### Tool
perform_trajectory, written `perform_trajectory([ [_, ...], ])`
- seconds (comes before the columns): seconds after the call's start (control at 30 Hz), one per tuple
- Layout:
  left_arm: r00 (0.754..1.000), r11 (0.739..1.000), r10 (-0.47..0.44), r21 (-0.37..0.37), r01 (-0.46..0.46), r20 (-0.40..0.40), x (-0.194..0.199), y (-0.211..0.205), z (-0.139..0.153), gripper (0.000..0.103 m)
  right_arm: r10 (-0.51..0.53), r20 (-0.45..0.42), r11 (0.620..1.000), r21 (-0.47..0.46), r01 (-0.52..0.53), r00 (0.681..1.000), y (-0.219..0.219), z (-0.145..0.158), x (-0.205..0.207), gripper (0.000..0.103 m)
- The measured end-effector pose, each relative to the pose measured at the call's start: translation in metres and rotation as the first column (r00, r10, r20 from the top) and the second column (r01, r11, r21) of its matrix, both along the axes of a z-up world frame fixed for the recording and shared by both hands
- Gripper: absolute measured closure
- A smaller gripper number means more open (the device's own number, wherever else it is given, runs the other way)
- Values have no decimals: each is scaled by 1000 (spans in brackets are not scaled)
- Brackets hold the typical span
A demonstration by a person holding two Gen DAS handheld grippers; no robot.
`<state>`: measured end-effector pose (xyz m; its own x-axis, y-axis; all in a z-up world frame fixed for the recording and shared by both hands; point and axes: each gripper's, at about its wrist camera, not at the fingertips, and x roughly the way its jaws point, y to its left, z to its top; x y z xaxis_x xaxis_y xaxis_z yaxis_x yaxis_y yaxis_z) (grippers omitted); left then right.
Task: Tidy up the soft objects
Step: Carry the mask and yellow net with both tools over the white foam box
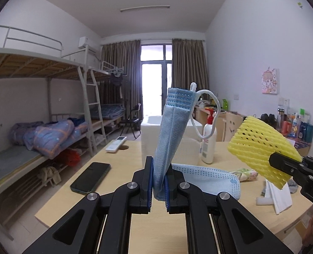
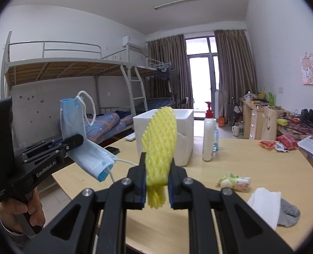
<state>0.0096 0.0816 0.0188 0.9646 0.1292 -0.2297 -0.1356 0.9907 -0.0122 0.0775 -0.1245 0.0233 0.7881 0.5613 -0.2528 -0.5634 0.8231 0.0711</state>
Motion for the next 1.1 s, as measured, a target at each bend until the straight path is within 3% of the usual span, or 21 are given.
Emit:
perform_trajectory([
  [0.63, 1000, 1000, 10, -13, -10, -12, 18, 10, 4, 94, 11, -14, 1000, -7, -11, 1000, 8, 8, 17, 84],
  [1.1, 999, 1000, 5, -12, -6, -41, 74, 19, 24, 94, 9, -49, 1000, -10, -10, 999, 22, 21, 65, 84],
])
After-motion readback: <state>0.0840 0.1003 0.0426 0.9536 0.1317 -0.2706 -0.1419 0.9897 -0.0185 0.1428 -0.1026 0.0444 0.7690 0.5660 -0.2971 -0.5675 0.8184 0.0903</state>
